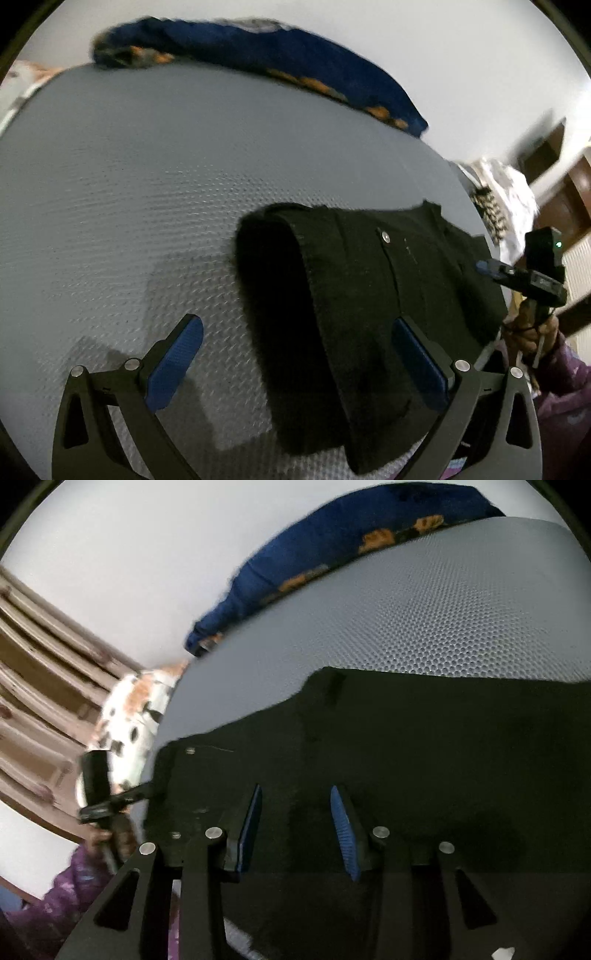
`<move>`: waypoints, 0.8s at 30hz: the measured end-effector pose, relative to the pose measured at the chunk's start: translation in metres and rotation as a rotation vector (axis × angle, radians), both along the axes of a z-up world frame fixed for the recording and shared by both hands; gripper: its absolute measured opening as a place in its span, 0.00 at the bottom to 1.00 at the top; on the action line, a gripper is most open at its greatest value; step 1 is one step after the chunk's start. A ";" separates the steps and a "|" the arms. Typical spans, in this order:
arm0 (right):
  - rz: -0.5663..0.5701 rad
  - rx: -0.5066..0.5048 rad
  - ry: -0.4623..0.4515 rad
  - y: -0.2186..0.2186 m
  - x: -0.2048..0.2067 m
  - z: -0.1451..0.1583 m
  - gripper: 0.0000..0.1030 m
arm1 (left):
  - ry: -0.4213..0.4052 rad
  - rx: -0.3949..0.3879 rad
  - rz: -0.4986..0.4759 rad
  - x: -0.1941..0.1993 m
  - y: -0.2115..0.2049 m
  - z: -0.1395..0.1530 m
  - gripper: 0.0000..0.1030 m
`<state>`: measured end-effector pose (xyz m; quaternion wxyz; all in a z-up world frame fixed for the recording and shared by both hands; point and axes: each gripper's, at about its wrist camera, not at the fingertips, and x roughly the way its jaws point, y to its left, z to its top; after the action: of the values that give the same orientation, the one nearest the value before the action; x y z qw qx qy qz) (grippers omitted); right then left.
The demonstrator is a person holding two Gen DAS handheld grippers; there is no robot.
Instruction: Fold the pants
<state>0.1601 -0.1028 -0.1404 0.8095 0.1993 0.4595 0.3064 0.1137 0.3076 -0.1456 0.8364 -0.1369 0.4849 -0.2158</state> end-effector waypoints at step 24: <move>0.026 0.243 0.086 0.011 -0.032 0.001 0.50 | 0.055 -0.270 0.033 -0.019 -0.085 0.095 0.15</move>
<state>0.1281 -0.0915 -0.1390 0.7548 0.3030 0.4559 0.3615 0.0945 0.2230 -0.0510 0.8000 -0.2620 0.4721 -0.2617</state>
